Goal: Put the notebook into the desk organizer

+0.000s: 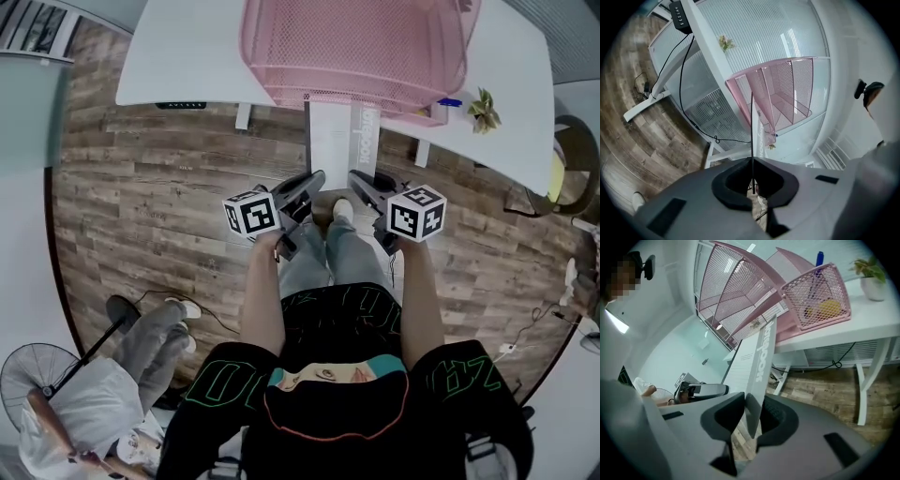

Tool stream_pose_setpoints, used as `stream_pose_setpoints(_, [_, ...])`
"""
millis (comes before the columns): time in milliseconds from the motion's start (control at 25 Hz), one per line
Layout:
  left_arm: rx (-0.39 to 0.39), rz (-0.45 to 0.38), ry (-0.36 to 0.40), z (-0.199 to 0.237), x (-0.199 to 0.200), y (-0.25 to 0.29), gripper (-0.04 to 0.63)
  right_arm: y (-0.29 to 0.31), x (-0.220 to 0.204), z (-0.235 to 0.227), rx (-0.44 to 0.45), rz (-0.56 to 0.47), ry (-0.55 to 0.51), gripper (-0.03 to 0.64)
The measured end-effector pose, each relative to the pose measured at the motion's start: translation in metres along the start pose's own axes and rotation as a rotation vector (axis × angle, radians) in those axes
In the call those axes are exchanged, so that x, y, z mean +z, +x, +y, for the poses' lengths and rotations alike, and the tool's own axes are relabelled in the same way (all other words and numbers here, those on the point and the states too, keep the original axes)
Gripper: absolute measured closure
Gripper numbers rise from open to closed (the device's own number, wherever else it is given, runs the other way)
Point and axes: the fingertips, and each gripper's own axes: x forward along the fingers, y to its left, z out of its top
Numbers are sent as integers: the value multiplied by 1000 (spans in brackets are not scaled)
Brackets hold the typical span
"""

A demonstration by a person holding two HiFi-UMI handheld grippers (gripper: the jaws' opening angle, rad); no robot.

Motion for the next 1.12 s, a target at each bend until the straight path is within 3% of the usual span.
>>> stream_pose_setpoints(280, [-11,-62,-21,0,22,7,589,0,20,-5,-19,-41,0,525])
stream_pose_setpoints(480, [-30,-100,-33,-1,38,16,589,-5,35,-11,-30,-89,3,452])
stream_pose_setpoints(600, [-28,-116,-48,-1,48,20,589,-10,39,-14,-50,-95,-17,443])
stream_pose_setpoints(1120, [-10,-172,-48,-2,76,24,589,-1,0,-7,-87,178,-145,448])
